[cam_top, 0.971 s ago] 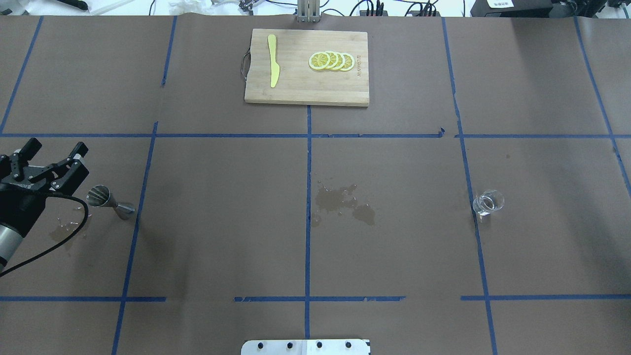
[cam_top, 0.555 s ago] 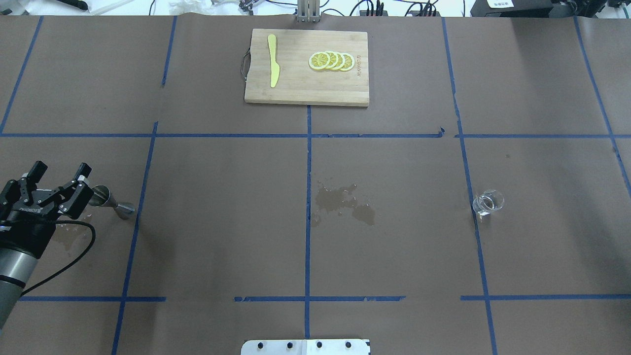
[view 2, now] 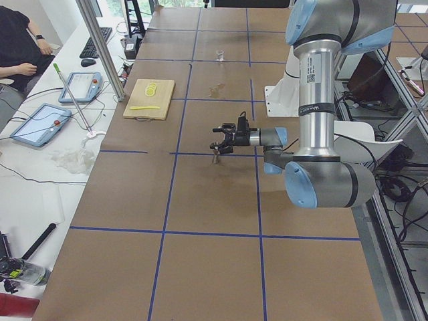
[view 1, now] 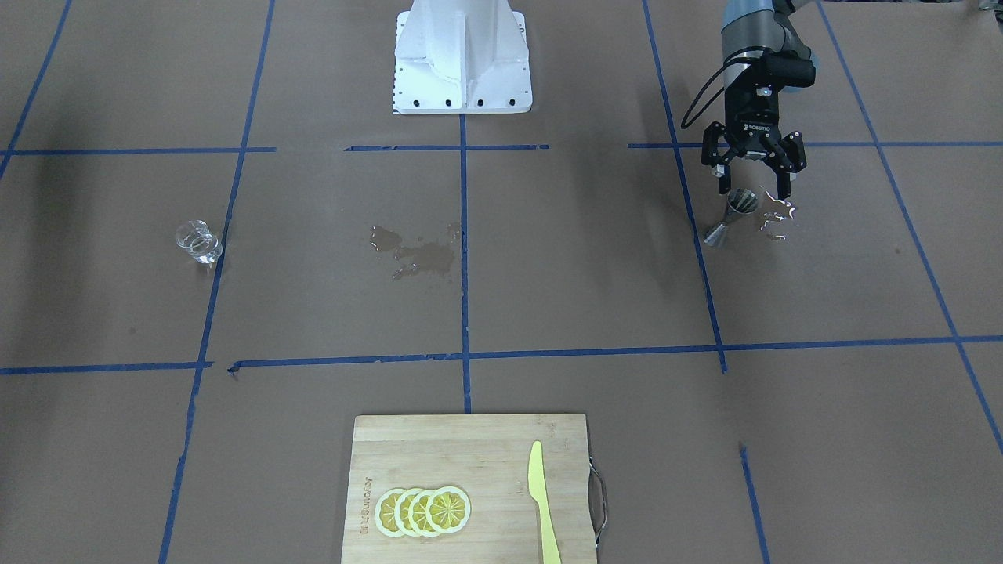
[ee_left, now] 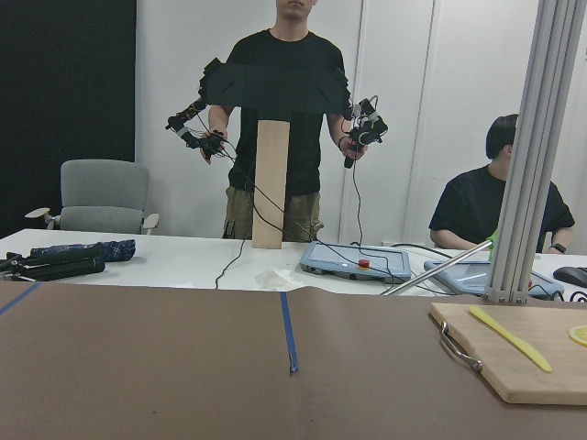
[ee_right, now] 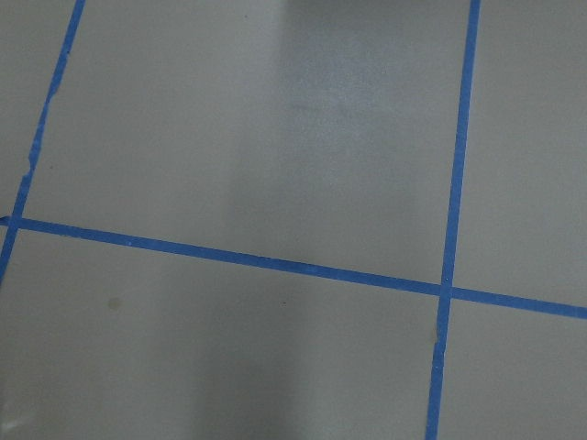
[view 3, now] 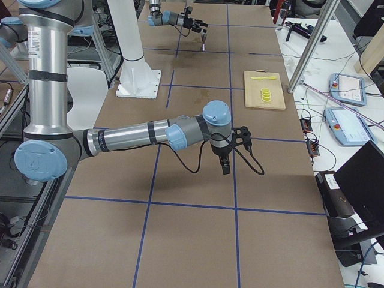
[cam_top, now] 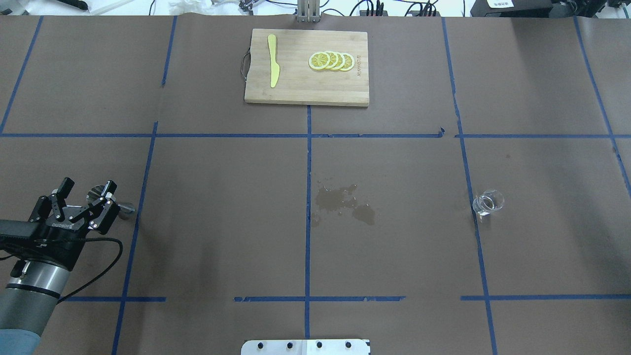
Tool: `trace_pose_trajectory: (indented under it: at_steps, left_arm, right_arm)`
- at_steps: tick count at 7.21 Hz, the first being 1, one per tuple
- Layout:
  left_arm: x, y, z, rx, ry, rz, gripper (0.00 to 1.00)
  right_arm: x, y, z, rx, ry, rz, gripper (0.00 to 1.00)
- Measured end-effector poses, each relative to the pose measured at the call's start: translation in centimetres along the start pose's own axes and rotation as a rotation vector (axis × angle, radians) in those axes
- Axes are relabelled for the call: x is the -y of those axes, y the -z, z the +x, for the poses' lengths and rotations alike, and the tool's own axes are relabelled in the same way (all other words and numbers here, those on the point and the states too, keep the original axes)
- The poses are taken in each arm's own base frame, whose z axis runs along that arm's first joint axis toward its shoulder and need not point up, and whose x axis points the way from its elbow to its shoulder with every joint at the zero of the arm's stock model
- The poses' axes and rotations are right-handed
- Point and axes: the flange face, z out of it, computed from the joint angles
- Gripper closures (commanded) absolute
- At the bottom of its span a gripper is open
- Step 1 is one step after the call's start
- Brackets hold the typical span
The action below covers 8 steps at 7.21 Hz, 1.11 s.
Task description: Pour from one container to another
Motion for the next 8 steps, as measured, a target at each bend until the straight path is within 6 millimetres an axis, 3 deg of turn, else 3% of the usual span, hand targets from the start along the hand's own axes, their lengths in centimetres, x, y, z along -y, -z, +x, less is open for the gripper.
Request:
trace_pose_trajectory:
  at_steps: [4,8]
  left_arm:
    - [-2.2,0.1,-0.6,-0.001,-0.021,-0.014,0.0]
    - [-4.7,-0.5,0.0,-0.002,-0.03,-0.022,0.0]
  right_arm:
    - [0.0,0.0,0.0,-0.001,0.0,0.001,0.0]
    - [0.0,-0.1,0.1,-0.001,-0.001,-0.002,0.0]
